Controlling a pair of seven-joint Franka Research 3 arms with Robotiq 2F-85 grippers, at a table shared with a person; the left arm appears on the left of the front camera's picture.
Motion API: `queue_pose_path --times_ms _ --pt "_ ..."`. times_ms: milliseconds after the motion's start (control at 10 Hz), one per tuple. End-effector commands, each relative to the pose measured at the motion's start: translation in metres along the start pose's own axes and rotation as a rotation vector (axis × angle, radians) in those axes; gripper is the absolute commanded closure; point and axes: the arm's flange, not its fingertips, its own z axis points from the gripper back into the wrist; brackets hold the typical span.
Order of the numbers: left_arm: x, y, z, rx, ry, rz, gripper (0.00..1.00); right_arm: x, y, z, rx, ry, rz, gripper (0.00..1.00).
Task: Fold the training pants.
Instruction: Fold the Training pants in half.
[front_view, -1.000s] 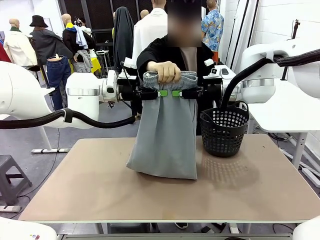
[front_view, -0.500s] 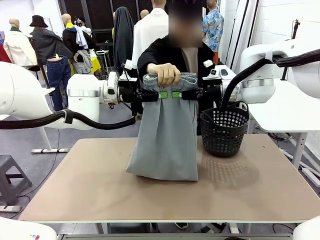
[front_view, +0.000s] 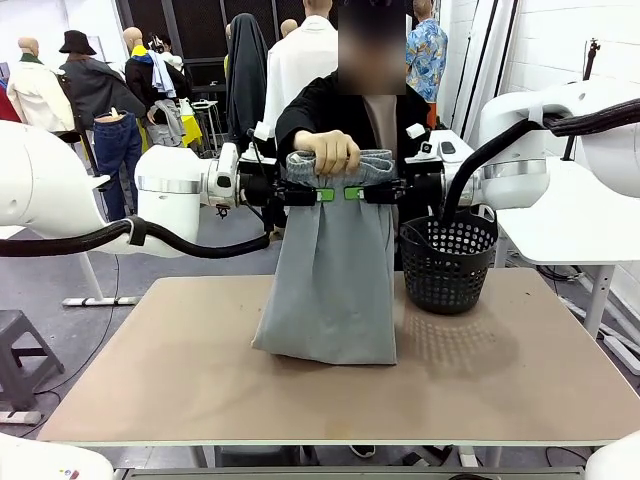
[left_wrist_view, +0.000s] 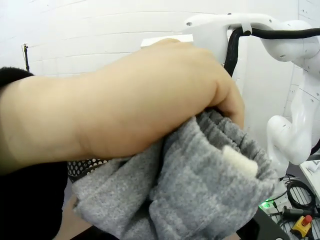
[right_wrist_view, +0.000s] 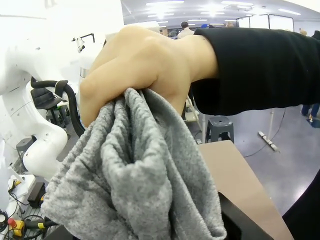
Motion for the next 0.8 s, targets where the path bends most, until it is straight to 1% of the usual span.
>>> queue_pose_path --times_ms 0,700 --pt "0.0007 -0.0058 -0.0003 -0.009 -0.04 -0.022 1.0 0.0032 0.0009 -0.0009 -0.002 -0.01 -0.001 1.0" --pt "0.0007 -0.0058 -0.0003 -0.009 -0.04 -0.022 1.0 0.0032 0.0009 -0.0009 -0.002 -0.01 -0.001 1.0"
